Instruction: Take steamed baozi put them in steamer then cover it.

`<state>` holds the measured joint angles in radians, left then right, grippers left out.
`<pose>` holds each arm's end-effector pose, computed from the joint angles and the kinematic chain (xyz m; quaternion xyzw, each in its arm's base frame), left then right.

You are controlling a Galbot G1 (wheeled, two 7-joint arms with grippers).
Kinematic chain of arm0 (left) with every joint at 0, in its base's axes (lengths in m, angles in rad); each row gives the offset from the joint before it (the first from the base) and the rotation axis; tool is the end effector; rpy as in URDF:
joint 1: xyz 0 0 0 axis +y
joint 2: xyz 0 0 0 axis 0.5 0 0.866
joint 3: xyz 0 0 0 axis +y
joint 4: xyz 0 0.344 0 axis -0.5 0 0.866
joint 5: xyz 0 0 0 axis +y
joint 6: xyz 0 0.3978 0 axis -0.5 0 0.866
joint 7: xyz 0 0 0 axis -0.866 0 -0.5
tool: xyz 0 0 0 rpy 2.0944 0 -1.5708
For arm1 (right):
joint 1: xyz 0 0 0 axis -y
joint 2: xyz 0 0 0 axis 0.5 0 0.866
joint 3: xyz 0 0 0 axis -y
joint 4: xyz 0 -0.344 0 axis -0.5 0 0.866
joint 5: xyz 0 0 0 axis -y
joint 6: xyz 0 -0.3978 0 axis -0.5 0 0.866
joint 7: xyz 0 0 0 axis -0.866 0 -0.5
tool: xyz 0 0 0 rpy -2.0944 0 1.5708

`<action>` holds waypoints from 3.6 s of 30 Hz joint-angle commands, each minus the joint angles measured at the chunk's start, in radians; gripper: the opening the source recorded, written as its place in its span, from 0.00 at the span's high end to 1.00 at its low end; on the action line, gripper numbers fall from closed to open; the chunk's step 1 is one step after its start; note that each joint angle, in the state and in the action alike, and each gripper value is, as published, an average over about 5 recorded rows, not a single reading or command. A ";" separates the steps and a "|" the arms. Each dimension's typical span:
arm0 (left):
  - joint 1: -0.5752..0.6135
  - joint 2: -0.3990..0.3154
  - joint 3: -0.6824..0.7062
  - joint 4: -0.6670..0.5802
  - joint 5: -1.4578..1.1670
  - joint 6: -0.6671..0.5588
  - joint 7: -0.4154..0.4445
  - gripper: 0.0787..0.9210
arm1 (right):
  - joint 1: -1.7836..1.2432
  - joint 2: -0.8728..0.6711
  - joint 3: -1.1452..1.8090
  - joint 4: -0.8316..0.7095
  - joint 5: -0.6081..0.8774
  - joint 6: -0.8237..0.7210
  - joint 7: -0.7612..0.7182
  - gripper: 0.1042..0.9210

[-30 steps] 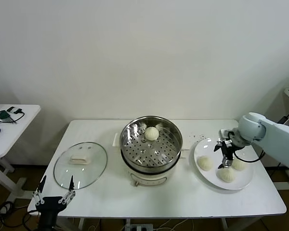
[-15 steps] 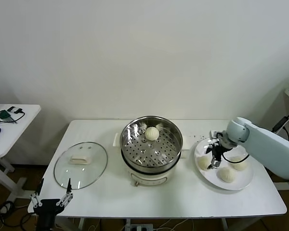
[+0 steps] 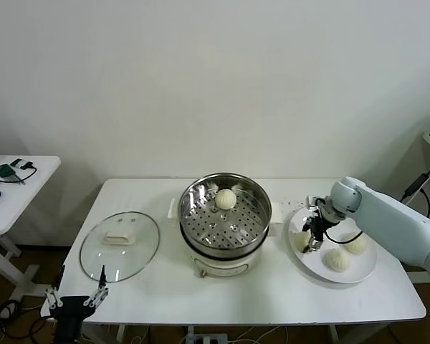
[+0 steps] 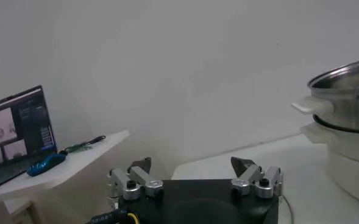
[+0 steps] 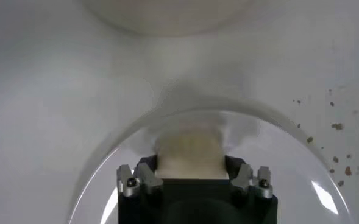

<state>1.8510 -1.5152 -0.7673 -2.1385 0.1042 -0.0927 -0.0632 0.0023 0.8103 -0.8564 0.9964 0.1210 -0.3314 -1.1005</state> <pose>0.1356 0.0880 -0.3214 0.0946 -0.9811 -0.1548 0.0670 0.5794 -0.1485 -0.2597 0.4826 -0.6017 0.4088 0.4877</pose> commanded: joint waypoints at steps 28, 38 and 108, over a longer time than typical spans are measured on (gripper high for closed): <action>0.035 0.000 0.036 -0.054 0.011 0.002 0.004 0.12 | 0.774 0.240 -0.510 0.213 0.665 -0.137 0.075 0.32; 0.048 0.000 0.043 -0.070 0.015 0.000 0.004 0.12 | 0.685 0.444 -0.537 0.184 0.703 -0.193 0.152 0.31; 0.032 -0.011 0.036 -0.063 0.031 0.005 0.009 0.12 | 0.378 -0.403 -0.435 0.422 -0.012 0.039 -0.048 0.12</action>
<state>1.8784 -1.5215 -0.7278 -2.1993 0.1342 -0.0876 -0.0536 0.5874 0.5663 -1.4095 1.4213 0.3086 -0.3258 -1.1256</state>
